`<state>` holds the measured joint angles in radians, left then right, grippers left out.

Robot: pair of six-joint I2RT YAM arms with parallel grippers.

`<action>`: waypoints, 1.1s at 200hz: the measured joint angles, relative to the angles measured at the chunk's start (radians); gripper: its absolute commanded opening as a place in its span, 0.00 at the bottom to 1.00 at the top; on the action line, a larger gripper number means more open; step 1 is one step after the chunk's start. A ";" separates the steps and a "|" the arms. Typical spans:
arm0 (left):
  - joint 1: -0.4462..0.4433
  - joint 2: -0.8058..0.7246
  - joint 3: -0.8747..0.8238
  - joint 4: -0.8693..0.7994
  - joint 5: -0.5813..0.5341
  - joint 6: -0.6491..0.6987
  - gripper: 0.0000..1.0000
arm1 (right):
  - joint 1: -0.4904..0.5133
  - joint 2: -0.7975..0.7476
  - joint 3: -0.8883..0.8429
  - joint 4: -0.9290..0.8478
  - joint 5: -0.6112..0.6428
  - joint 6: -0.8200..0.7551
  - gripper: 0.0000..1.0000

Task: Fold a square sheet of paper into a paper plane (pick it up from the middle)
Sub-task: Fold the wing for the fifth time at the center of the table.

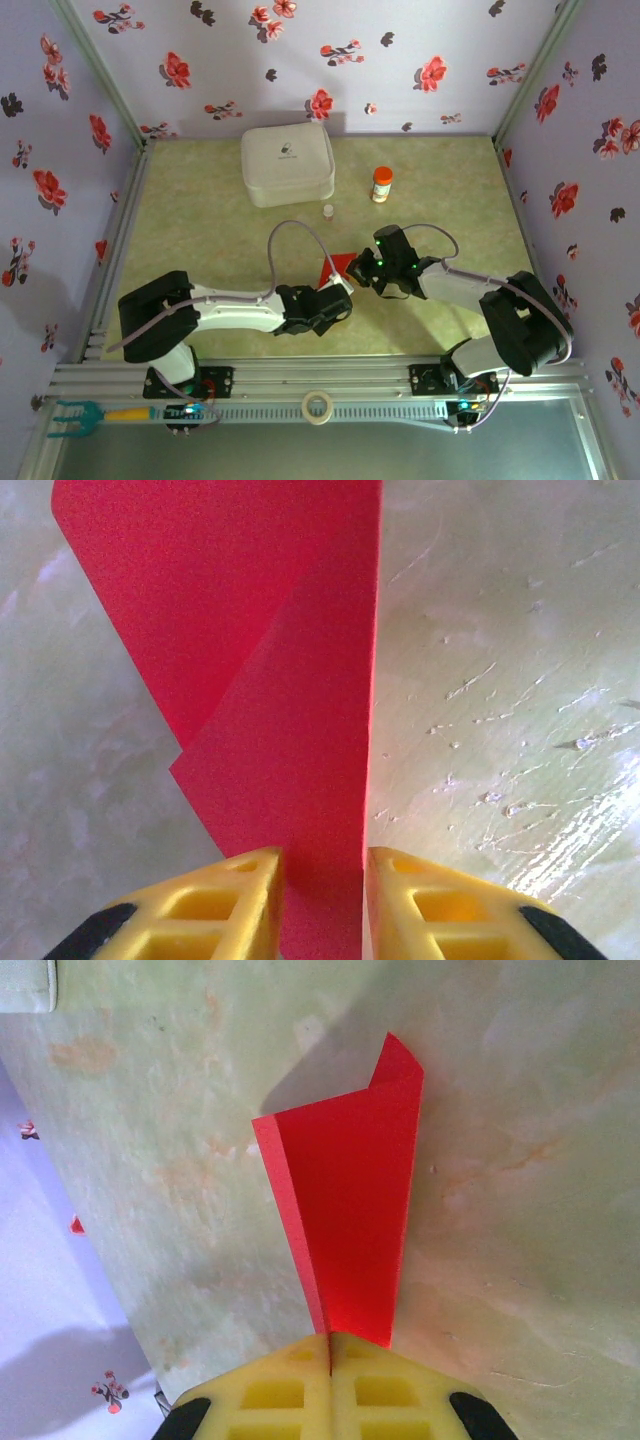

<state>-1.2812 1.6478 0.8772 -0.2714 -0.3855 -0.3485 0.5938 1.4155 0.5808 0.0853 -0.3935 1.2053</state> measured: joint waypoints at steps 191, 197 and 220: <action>0.000 -0.009 0.005 -0.007 0.000 -0.011 0.28 | 0.000 -0.003 0.000 0.000 0.000 0.000 0.00; 0.000 -0.008 0.005 -0.006 0.000 -0.011 0.28 | 0.000 -0.003 0.000 0.000 0.000 0.000 0.00; 0.000 0.001 0.005 -0.007 0.000 -0.011 0.28 | 0.000 -0.003 0.000 0.000 0.000 0.000 0.00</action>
<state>-1.2816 1.6489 0.8822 -0.2783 -0.3859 -0.3599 0.5938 1.4120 0.5808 0.0853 -0.3935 1.2053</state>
